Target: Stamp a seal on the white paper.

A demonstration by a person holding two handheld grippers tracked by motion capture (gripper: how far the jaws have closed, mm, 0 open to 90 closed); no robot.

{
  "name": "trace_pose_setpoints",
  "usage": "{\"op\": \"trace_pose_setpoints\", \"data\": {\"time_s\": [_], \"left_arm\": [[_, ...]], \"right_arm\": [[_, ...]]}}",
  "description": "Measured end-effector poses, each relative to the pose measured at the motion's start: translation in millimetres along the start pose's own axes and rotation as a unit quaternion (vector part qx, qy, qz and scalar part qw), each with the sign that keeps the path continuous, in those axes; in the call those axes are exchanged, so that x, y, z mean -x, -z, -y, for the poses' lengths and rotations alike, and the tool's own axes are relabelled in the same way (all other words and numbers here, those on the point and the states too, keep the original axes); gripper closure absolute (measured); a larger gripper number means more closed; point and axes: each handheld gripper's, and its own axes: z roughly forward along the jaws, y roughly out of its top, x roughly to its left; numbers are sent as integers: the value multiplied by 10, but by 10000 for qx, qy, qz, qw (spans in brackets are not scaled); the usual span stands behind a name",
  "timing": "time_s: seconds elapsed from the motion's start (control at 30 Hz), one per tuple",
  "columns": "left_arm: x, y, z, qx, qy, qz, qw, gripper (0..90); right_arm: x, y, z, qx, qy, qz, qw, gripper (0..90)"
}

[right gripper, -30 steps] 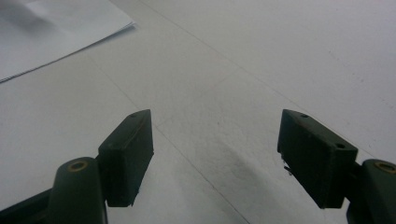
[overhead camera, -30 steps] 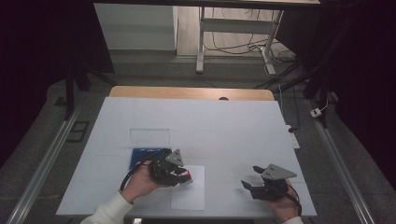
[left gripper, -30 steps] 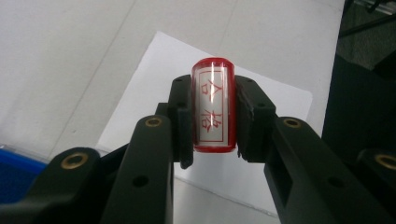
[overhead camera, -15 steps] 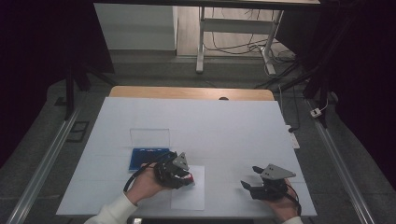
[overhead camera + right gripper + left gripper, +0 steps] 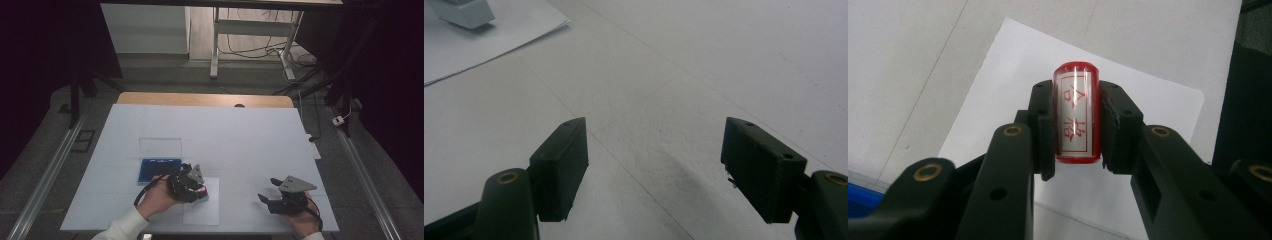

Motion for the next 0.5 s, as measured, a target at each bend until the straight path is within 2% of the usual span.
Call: {"op": "trace_pose_setpoints", "data": {"time_s": [0.5], "left_arm": [[8,-41,-10,-132,-76,-41,9999,704]], "right_arm": [[2,1,2,1,-2,13,10000,265]]}}
